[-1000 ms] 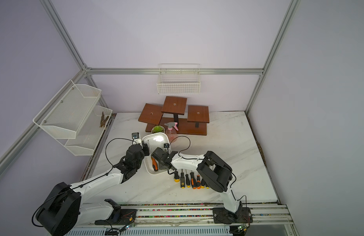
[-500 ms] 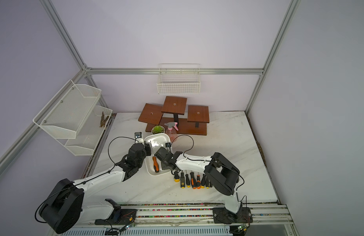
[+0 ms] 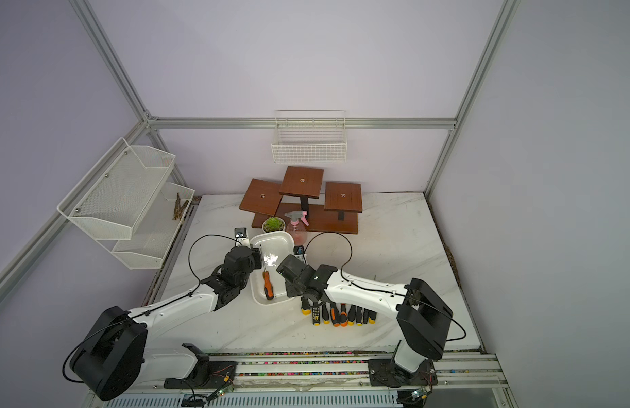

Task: Take out the screwdriver from the storage box
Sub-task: Pick up the screwdriver from the storage box, then place the screwdriver at the center of the board.

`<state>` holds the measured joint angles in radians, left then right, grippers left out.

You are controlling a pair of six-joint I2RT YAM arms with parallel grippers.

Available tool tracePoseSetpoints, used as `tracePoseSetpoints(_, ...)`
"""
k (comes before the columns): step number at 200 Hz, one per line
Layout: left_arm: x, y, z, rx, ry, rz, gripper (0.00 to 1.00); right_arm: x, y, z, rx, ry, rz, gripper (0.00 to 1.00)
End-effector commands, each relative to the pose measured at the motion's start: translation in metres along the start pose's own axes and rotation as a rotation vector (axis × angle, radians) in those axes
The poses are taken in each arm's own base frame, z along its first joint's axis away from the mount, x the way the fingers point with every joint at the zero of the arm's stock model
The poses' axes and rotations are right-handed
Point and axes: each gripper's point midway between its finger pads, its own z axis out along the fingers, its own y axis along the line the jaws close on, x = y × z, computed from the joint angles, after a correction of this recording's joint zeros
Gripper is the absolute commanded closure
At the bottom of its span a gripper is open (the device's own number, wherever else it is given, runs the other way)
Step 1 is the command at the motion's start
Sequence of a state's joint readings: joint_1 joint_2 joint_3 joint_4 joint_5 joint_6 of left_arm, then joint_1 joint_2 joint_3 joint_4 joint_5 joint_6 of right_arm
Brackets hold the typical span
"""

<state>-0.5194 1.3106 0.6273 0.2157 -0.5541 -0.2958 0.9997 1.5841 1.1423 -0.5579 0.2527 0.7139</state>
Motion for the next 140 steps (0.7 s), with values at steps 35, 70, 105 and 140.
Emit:
tracePoseSetpoints(35,-0.012,-0.001,0.002,-0.017,-0.016,0.007,1.00,0.019,-0.060,-0.051,0.145,0.021,0.024,1.00)
tracePoseSetpoints(70,-0.012,0.000,0.000,-0.011,-0.025,0.002,1.00,0.046,-0.094,-0.058,0.211,0.095,0.091,1.00)
tracePoseSetpoints(105,-0.012,0.000,-0.001,-0.003,-0.030,0.000,1.00,0.063,-0.133,-0.070,0.328,0.123,0.125,1.00)
tracePoseSetpoints(140,-0.012,0.001,-0.002,0.000,-0.035,-0.003,1.00,0.076,-0.172,-0.081,0.429,0.129,0.167,1.00)
